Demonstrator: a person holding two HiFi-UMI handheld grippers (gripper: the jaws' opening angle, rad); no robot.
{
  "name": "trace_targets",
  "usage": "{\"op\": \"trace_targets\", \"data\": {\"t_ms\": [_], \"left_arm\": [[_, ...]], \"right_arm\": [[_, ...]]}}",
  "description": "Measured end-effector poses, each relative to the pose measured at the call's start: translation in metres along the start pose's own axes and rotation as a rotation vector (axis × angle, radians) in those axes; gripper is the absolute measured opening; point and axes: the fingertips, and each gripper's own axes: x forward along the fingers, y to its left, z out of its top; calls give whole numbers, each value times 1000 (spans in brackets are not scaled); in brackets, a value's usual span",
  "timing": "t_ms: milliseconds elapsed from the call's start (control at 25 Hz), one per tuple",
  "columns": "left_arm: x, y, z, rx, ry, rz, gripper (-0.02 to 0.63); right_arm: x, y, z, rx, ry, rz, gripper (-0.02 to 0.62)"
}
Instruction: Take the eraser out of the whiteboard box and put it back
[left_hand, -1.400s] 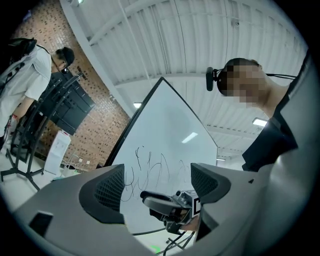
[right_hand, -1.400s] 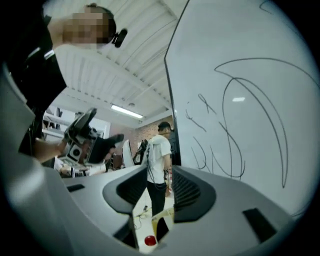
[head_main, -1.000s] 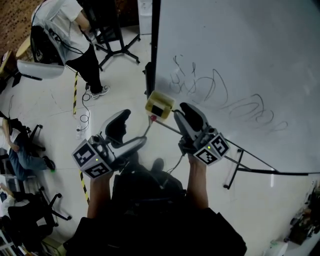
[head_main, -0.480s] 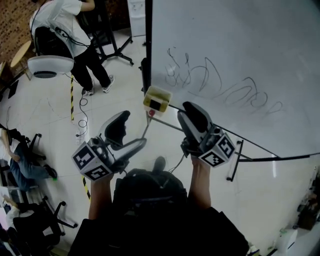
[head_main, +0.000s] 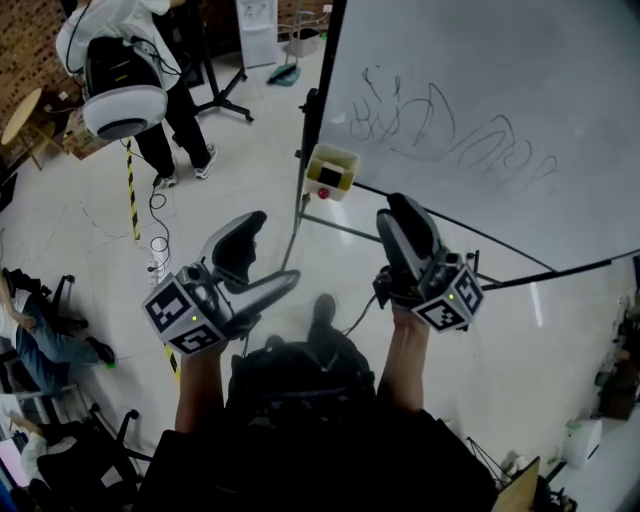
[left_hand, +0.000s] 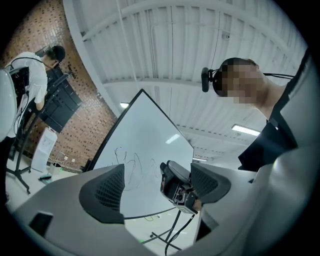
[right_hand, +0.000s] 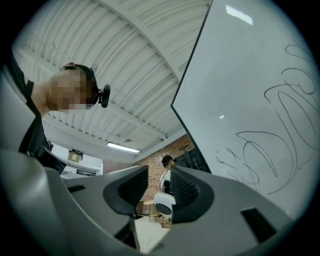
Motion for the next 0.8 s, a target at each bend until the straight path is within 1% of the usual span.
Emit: {"op": "trace_targets", "data": {"t_ms": [200,360,640,800], "left_arm": [[-48,-15,3,-25,-26,-21,414],[-67,-26,7,-28,-49,-38,414],[-78,-42,0,-57,-56,-103,414],[-81,-46,-2,-68,-60,-112,414]], "right_arm": [[-2,56,-17,-24,11,-13,156],[-10,89,-23,-47,16,-36,152],[-28,121,-18,-88,8,-82,149],[-35,133,-16,-104,12,-83,144]]}}
